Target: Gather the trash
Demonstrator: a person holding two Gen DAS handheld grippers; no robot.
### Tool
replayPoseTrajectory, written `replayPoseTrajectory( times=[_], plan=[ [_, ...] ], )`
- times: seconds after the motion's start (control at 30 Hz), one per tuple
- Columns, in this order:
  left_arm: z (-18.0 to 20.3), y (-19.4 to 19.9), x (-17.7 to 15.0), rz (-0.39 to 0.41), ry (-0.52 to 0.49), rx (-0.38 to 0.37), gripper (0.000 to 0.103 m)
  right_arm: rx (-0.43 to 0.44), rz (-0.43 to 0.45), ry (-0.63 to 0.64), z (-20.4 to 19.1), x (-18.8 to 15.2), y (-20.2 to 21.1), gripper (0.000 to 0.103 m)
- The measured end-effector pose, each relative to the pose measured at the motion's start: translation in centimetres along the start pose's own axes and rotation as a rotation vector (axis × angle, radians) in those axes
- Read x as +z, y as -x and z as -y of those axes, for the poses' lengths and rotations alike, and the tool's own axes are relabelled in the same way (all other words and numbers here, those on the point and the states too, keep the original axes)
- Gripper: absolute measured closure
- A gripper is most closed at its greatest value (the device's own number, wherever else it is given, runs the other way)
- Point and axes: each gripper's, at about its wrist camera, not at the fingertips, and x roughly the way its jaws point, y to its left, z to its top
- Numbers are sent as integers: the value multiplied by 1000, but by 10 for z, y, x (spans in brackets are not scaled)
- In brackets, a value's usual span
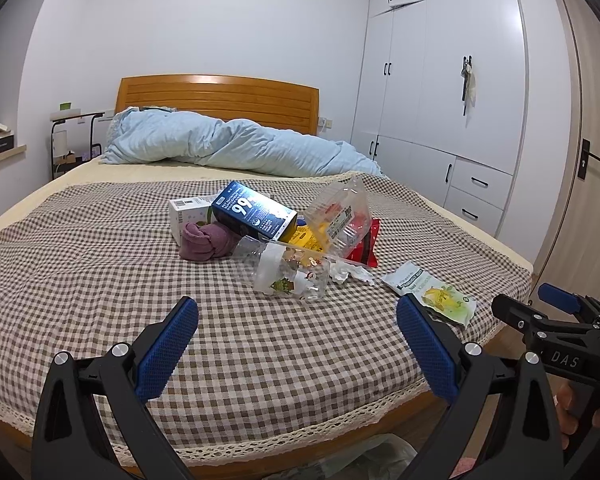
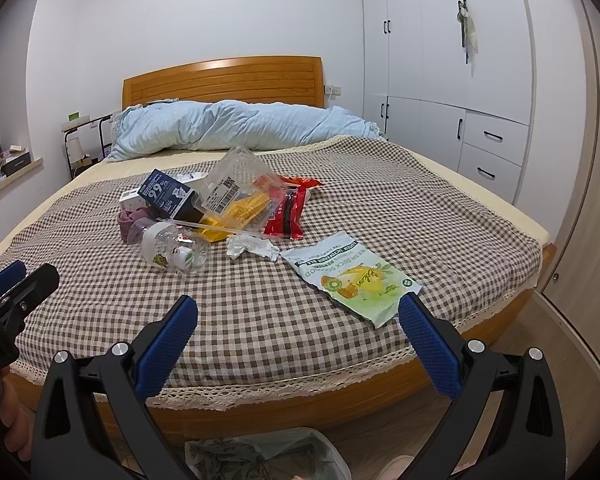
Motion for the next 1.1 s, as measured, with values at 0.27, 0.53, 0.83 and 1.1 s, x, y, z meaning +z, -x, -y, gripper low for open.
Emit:
replayPoseTrajectory(
  times=[0.27, 0.53, 0.83, 1.1],
  plan=[
    [3, 0, -1, 14, -14, -3, 7, -3, 4, 0, 1, 1, 1, 6],
    [3, -1, -2, 7, -9, -7, 7, -4, 5, 1, 2, 1, 1, 6],
    [2, -2, -2, -2, 34, -32, 7, -5, 5, 1, 2, 1, 0, 6],
    [2, -4, -4, -6, 28, -27, 7, -7, 9, 8, 2, 3, -2, 6]
  ],
)
